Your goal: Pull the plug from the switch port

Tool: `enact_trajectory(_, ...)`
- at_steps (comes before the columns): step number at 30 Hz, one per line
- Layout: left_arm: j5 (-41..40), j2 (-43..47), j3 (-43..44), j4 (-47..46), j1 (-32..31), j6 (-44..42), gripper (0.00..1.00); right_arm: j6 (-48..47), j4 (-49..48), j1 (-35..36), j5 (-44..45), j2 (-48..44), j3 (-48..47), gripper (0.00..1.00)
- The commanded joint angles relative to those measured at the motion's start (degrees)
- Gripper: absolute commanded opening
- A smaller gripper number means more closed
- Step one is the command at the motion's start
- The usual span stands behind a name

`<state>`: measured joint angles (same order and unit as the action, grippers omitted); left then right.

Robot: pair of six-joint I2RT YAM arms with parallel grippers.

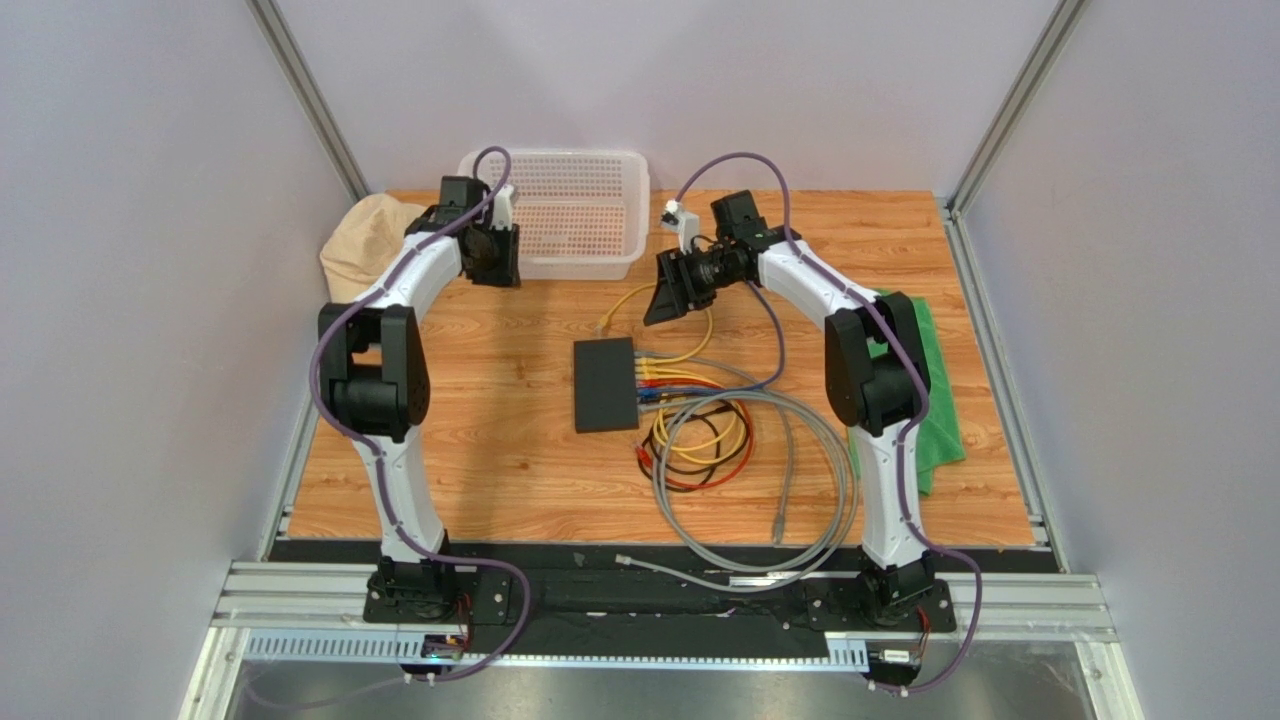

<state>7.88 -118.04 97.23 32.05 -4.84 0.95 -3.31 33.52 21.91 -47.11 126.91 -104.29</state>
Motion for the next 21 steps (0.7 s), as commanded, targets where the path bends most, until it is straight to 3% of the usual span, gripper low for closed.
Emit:
enact_trajectory(1, 22.28, 10.19, -8.44, -2.43, -2.62, 4.57, 0.38, -1.61, -0.47, 0.15, -0.26, 0.88, 0.23, 0.58)
enact_trajectory(4, 30.15, 13.35, -16.97, -5.85, -5.43, 7.57, 0.42, -2.05, -0.21, 0.15, -1.84, 2.99, 0.14, 0.56)
enact_trajectory(6, 30.97, 14.23, -21.02, -6.92, -7.72, 8.54, 0.45, -2.14, -0.21, 0.15, -2.81, 4.3, -0.12, 0.56)
enact_trajectory(21, 15.25, 13.45, -22.17, -1.47, -13.17, 6.87, 0.5, 0.23, -0.47, 0.5, -7.11, 10.28, -1.79, 0.55)
